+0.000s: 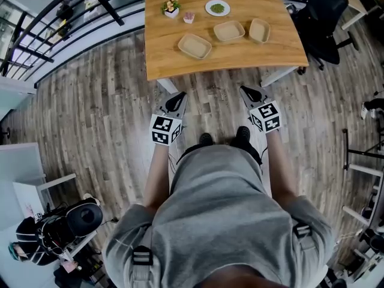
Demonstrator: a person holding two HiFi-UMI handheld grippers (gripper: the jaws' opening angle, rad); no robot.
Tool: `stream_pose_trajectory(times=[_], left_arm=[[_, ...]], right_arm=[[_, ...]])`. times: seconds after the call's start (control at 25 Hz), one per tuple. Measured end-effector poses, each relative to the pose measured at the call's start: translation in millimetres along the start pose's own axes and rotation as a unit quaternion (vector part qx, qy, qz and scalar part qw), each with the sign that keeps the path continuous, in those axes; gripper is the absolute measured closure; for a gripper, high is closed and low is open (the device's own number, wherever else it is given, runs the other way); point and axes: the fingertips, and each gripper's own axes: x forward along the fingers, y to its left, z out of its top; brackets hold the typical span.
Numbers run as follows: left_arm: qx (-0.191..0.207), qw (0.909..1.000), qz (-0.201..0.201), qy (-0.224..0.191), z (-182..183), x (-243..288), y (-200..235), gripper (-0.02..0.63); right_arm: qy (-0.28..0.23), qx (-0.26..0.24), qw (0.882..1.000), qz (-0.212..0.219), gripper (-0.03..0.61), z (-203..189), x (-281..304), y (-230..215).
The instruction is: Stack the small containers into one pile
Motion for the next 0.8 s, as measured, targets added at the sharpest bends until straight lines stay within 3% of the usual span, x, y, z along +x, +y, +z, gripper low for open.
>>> stream_pose_trajectory(times=[0.32, 0.44, 0.8], left_arm=[[-0.011, 0.9999, -0.004, -0.006, 2, -3, 8, 0.579], [-0.019, 0.9998, -0.005, -0.004, -2, -1, 12, 0.518], [-0.023, 0.9996, -0.015, 0.0, -9, -2, 20, 0.438]], right_arm=[[0.0, -0.014, 1.0, 0.003, 0.521, 3, 9, 9], [0.007, -0.013, 1.0, 0.009, 0.494, 2, 17, 10], [0.012, 0.001, 1.0, 0.026, 0.397, 2, 27, 20]])
